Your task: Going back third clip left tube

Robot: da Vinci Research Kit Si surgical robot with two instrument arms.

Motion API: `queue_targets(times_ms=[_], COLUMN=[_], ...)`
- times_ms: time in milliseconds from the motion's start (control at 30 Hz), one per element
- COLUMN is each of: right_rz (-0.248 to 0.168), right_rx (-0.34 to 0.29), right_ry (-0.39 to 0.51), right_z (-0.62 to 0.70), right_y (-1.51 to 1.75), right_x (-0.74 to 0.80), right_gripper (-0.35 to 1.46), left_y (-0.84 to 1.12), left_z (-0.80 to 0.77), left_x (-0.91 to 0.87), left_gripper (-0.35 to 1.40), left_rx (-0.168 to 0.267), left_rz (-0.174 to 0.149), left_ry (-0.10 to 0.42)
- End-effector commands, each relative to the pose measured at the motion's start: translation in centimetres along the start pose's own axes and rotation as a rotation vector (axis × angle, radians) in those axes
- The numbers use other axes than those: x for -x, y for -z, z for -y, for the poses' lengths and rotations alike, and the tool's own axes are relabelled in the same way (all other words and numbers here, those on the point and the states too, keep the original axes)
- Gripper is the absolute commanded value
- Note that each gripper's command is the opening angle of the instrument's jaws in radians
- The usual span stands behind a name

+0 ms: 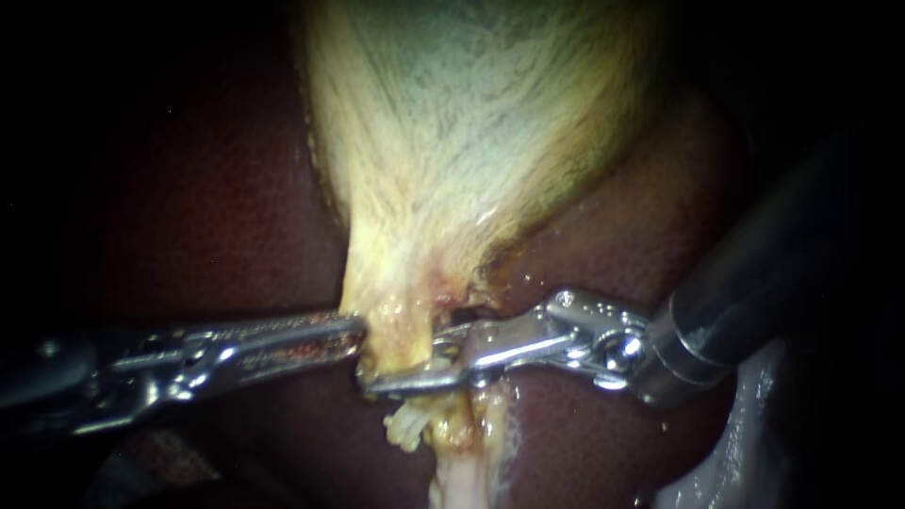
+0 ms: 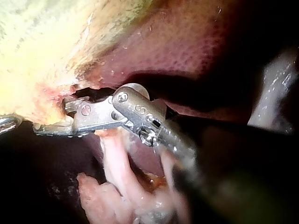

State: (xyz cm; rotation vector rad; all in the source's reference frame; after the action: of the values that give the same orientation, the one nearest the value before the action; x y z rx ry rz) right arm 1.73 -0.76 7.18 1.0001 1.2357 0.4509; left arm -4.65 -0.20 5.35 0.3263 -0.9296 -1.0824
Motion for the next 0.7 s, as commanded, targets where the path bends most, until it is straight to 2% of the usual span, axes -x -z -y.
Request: queue_targets(times_ms=[33,133,300,367,500,700], right_rz=[0.0,0.001,-0.002,-0.008,-0.024,-0.046], right_rx=[0.0,0.0,0.013,0.033,0.083,0.137], right_ry=[0.0,0.001,0.03,0.072,0.116,0.106], right_z=[0.0,0.0,-0.02,-0.03,-0.06,-0.09], right_y=[0.0,0.0,-0.01,-0.01,0.02,0.16], right_x=[0.01,0.02,0.02,0.01,0.0,0.04], right_gripper=[-0.35,-0.34,0.34,0.46,0.56,0.58], left_y=[0.0,0.0,0.0,0.01,0.01,0.02], left_z=[0.0,0.0,0.0,0.0,0.0,0.0], left_x=[0.0,0.0,0.0,0.0,0.0,0.0], left_gripper=[-0.13,-0.13,-0.13,-0.13,-0.13,-0.13], left_rx=[0.0,0.0,0.0,0.0,0.0,0.0], left_rz=[0.0,0.0,0.0,0.0,0.0,0.0], left_ry=[0.0,0.0,0.0,0.0,0.0,0.0])
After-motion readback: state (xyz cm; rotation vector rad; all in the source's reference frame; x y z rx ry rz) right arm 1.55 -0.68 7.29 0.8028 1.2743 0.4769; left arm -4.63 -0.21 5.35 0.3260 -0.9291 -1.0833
